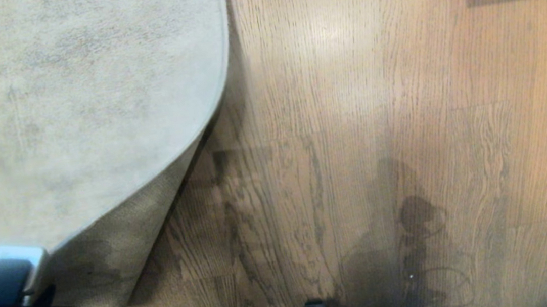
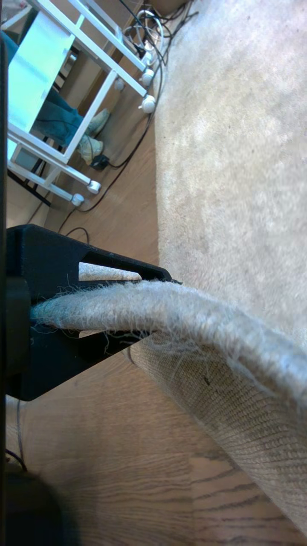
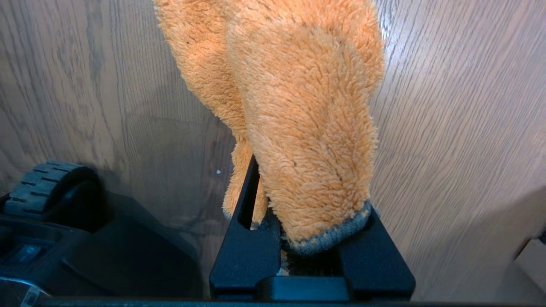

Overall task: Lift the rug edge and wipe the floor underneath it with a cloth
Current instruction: Wipe the floor under the carpet with a rag

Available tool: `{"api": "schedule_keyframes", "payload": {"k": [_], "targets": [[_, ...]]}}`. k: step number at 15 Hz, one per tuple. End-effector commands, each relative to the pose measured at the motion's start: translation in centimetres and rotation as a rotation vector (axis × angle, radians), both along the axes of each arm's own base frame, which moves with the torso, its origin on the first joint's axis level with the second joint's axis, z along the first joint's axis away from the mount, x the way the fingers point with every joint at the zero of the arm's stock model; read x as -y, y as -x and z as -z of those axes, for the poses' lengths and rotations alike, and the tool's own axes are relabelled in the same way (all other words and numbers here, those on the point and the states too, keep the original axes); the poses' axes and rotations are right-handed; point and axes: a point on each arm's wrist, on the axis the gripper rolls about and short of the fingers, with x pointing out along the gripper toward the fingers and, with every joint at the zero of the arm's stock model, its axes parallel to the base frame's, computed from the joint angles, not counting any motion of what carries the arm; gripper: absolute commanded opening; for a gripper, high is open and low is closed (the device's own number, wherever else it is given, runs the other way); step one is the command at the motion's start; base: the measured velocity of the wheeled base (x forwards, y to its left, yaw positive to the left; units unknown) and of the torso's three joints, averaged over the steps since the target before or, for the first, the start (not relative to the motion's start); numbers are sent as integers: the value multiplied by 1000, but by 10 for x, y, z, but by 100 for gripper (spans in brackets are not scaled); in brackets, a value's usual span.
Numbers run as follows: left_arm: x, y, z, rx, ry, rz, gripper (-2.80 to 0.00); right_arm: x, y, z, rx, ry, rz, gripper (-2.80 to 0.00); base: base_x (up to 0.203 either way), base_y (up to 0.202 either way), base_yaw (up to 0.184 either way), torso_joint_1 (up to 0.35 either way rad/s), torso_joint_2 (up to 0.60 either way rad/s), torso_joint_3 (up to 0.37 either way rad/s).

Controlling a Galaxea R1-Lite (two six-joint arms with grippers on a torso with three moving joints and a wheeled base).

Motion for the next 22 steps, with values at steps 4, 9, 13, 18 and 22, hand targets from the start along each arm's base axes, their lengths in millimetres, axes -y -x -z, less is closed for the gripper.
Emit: {"api": "schedule_keyframes", "payload": {"k": [4,9,13,18,22], "targets": [[1,-2,3,-19,-12,-4,-280,-5,-6,-36,-74,-59,-235,-280,0,0,0,0,0,0],[0,-2,2,-15,-11,-9,-280,-10,-41,-65,-239,-97,-445,-280,0,0,0,0,0,0],[0,-2,2,-16,-12,-10,-280,-12,-79,-73,-295,-53,-537,-280,0,0,0,0,0,0],[1,-2,4,-23,-15,-6,-280,-38,-120,-85,-333,7,-819,-280,0,0,0,0,0,0],[1,-2,3,-22,-16,-4,-280,-82,-156,-73,-401,54,-995,-280,0,0,0,0,0,0]]}}
